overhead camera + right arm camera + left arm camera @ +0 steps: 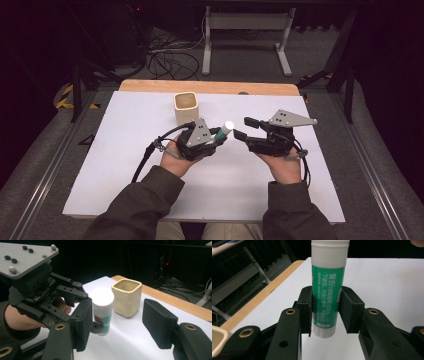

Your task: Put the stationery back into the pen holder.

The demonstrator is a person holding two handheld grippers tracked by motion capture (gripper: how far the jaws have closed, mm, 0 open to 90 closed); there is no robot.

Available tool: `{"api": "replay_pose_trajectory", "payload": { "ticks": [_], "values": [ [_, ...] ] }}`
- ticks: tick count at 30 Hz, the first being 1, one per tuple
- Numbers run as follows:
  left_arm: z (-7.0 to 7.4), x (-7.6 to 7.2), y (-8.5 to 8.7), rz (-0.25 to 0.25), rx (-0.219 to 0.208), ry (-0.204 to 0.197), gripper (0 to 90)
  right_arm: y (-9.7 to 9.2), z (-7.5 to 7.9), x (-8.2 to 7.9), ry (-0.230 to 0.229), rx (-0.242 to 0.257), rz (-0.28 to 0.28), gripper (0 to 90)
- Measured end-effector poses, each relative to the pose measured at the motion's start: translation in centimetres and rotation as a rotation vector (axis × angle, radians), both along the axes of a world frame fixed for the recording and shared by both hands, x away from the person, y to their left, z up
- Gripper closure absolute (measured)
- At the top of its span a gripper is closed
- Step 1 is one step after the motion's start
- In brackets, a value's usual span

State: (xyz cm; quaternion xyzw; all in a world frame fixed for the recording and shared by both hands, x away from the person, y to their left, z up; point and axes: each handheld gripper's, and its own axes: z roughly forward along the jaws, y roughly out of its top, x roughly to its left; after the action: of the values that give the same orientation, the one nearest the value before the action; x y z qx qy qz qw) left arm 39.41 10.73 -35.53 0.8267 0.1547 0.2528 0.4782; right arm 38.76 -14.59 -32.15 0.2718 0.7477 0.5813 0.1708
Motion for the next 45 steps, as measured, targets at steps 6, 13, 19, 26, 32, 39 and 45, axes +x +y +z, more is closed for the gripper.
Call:
{"api": "replay_pose_trajectory", "payload": {
  "ticks": [6,13,19,26,32,39,45],
  "values": [
    [0.4,0.3,0.6,0.011,-0.042,0.007,65.4,-0.5,-0.1,-0.1,-0.014,0.024,-0.003,36.7],
    [0.9,0.8,1.5,0.028,-0.090,0.014,65.4,-1.1,-0.3,-0.2,-0.010,0.037,-0.012,32.7],
    [1.3,1.3,2.2,0.045,-0.138,0.024,65.4,-1.5,-0.5,-0.4,-0.011,0.053,-0.014,28.4],
    [1.6,1.9,3.1,0.064,-0.174,0.031,65.4,-2.0,-0.7,-0.4,-0.003,0.066,-0.017,23.0],
    [1.9,2.7,4.0,0.088,-0.221,0.043,65.4,-2.2,-0.8,-0.6,-0.007,0.071,-0.018,21.5],
    [2.2,3.6,5.0,0.119,-0.260,0.043,65.4,-2.5,-0.9,-0.6,-0.012,0.085,-0.019,18.4],
    [2.3,4.3,5.7,0.146,-0.285,0.038,65.4,-2.8,-0.9,-0.7,-0.022,0.099,-0.021,16.2]
  ]
}}
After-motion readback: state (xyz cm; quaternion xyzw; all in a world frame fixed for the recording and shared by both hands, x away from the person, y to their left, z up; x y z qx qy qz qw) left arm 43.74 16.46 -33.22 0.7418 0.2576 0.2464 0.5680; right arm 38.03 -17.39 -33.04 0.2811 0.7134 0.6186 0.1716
